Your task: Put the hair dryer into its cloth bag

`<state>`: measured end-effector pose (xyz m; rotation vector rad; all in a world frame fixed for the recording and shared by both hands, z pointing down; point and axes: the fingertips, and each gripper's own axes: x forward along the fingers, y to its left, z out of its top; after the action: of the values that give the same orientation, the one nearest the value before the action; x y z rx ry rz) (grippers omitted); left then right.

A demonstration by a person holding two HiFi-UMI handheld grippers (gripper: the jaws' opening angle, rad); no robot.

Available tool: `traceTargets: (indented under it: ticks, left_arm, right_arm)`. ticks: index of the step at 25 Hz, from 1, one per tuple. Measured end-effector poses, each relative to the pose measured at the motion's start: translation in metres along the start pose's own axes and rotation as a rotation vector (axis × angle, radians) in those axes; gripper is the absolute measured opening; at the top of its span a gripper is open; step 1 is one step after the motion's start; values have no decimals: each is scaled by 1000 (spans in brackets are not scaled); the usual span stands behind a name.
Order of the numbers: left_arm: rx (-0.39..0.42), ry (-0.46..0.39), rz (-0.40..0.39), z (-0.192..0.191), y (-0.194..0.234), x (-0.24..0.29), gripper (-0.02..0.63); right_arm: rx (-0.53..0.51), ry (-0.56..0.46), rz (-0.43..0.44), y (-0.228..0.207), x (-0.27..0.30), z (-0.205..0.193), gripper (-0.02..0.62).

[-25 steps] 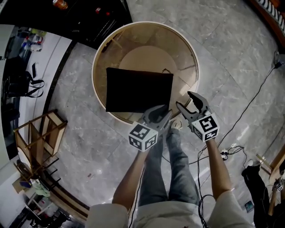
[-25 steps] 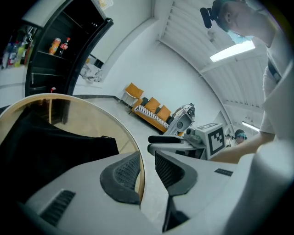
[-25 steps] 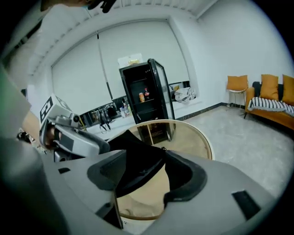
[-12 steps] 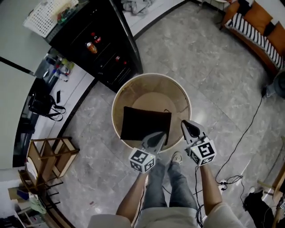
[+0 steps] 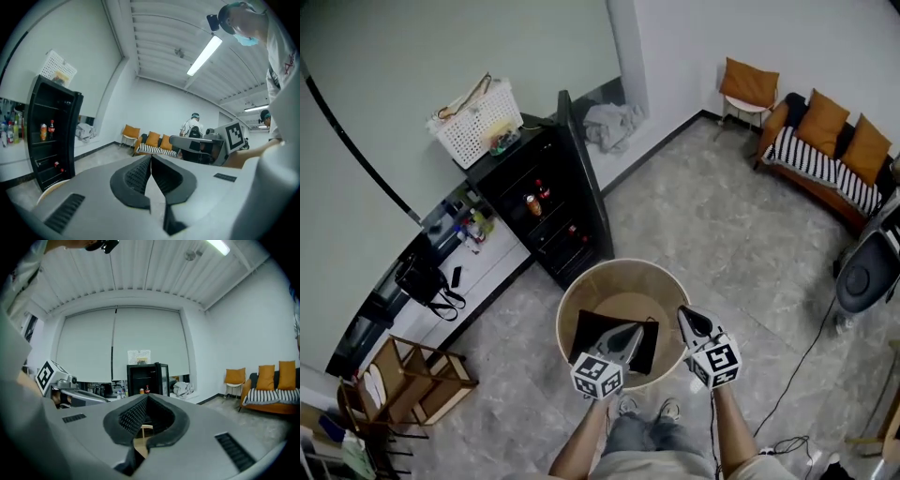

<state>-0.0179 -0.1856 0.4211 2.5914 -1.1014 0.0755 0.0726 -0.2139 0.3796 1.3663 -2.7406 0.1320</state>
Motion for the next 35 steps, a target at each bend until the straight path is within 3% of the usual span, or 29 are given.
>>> traceTargets:
  ticks: [6,14,28,35]
  left_arm:
    - [44,-85,26,54,-23,-15,32]
    - [112,-142,50,93,-50,-25,32]
    - [126,-138,7,98,-78,-53,32]
    - [116,-111,-16,66,-93,-109,32]
  right_arm:
    - [-84,-39,13,13,-26,54,28]
    - [-165,-9,19,29,-57,75,28]
    - [-155,33,25,66,-82,68,28]
    - [-141,46,2,120,-106,51,28]
